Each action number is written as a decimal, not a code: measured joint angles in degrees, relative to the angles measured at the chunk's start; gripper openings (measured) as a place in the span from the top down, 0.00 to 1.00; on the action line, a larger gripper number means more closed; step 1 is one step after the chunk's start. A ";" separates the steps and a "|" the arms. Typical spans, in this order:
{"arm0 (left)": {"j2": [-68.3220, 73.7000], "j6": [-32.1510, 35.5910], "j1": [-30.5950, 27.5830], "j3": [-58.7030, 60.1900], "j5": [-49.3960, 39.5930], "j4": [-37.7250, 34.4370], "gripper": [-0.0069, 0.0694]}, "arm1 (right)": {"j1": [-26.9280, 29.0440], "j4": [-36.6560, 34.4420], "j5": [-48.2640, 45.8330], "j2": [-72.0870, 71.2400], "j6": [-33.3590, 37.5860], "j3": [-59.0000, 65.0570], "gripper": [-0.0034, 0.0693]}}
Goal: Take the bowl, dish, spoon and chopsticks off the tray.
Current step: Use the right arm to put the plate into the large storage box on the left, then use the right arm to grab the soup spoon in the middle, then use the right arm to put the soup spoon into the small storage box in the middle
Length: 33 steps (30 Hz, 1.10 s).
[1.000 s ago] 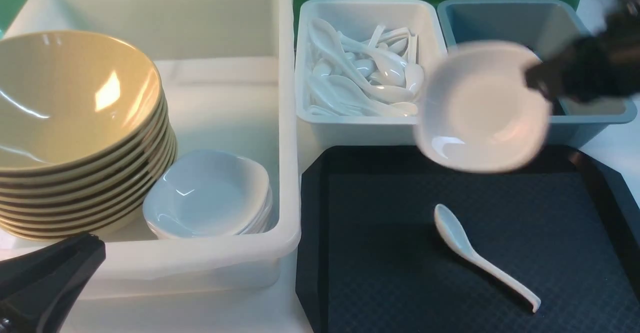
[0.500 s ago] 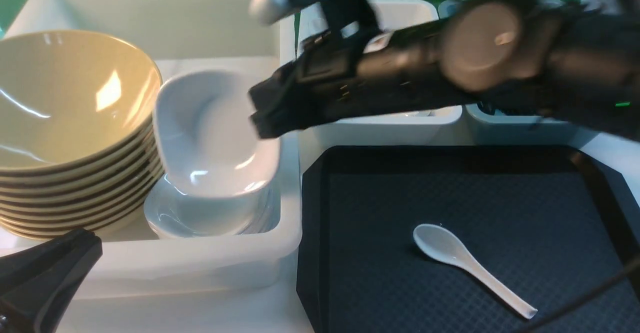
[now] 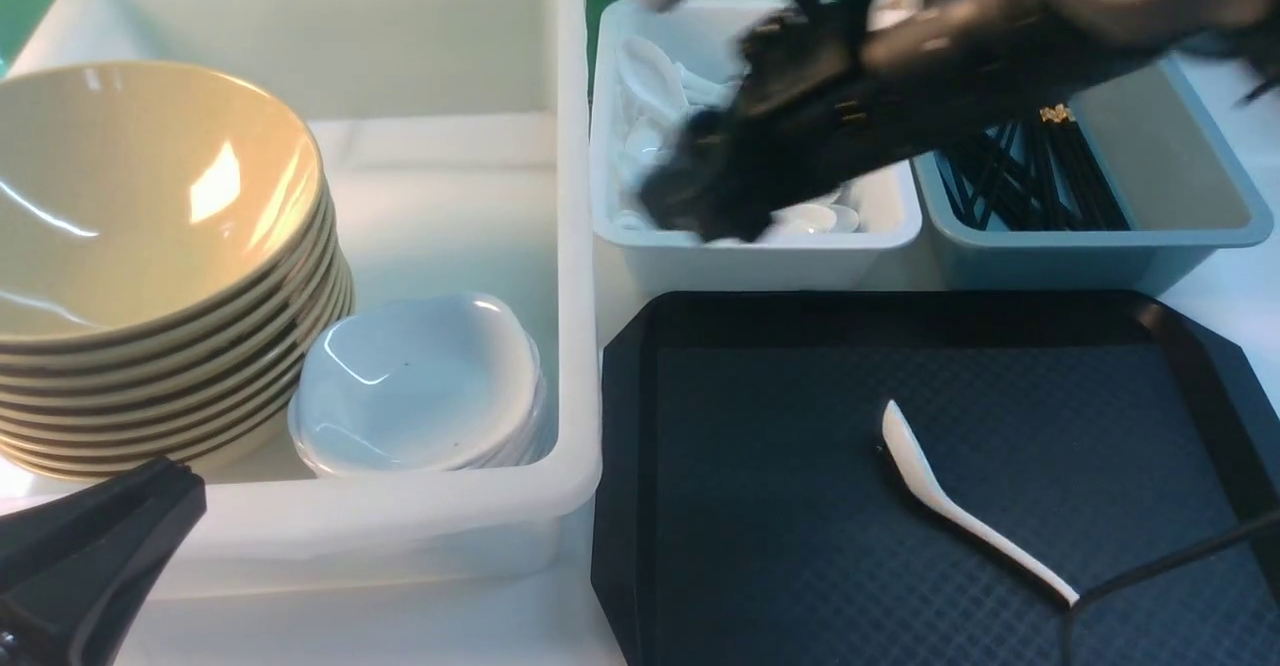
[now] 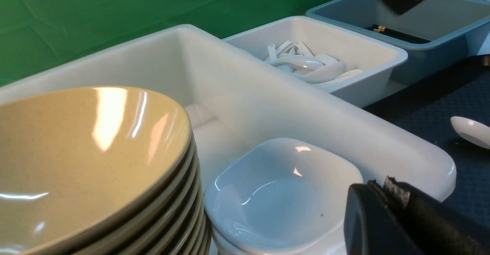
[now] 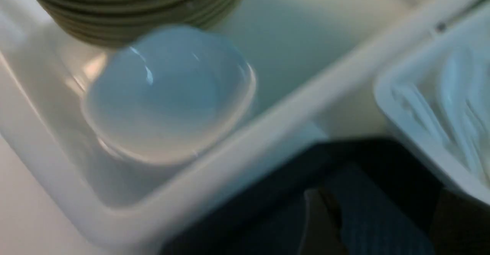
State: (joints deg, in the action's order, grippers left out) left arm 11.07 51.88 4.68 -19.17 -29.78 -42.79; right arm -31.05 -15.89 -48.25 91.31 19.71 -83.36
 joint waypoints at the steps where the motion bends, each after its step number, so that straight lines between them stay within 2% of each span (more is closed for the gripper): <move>1: 0.00 0.00 0.00 0.00 0.00 0.00 0.91 | 0.81 2.38 -2.52 -0.11 -1.65 0.61 0.38; 3: 0.00 0.00 0.00 0.00 0.13 0.00 0.91 | 2.54 6.67 -6.94 0.22 -4.10 4.36 0.38; 7: 0.00 0.00 0.00 0.00 0.20 0.00 0.91 | 3.91 8.80 -7.29 1.86 -5.00 11.30 0.38; 11: 0.00 -0.01 0.00 0.00 0.20 0.00 0.91 | 4.75 9.75 0.63 6.90 -5.55 19.43 0.38; 18: 0.00 -0.01 0.00 0.00 0.15 0.00 0.91 | 4.75 9.76 8.17 13.16 -6.38 19.99 0.39; 22: 0.00 -0.06 0.00 0.00 0.15 0.00 0.91 | 4.75 9.17 8.19 14.28 -6.34 19.79 0.51; 24: 0.00 -0.06 0.00 0.00 0.15 0.00 0.91 | 4.75 8.81 7.46 14.03 -5.97 19.73 0.62; 26: 0.00 -0.06 0.00 0.00 0.15 0.00 0.91 | 4.75 9.39 5.07 12.90 -5.09 19.57 0.77; 30: 0.00 -0.06 0.00 0.00 0.15 0.00 0.91 | 4.75 9.67 2.51 8.07 -4.72 16.79 0.80; 33: 0.00 -0.06 0.00 0.00 0.15 0.00 0.91 | 4.75 9.73 6.47 2.25 -3.75 11.99 0.80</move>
State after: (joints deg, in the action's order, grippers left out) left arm 11.07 51.82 4.68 -19.17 -29.63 -42.79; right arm -26.30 -6.16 -41.78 93.56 15.96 -71.37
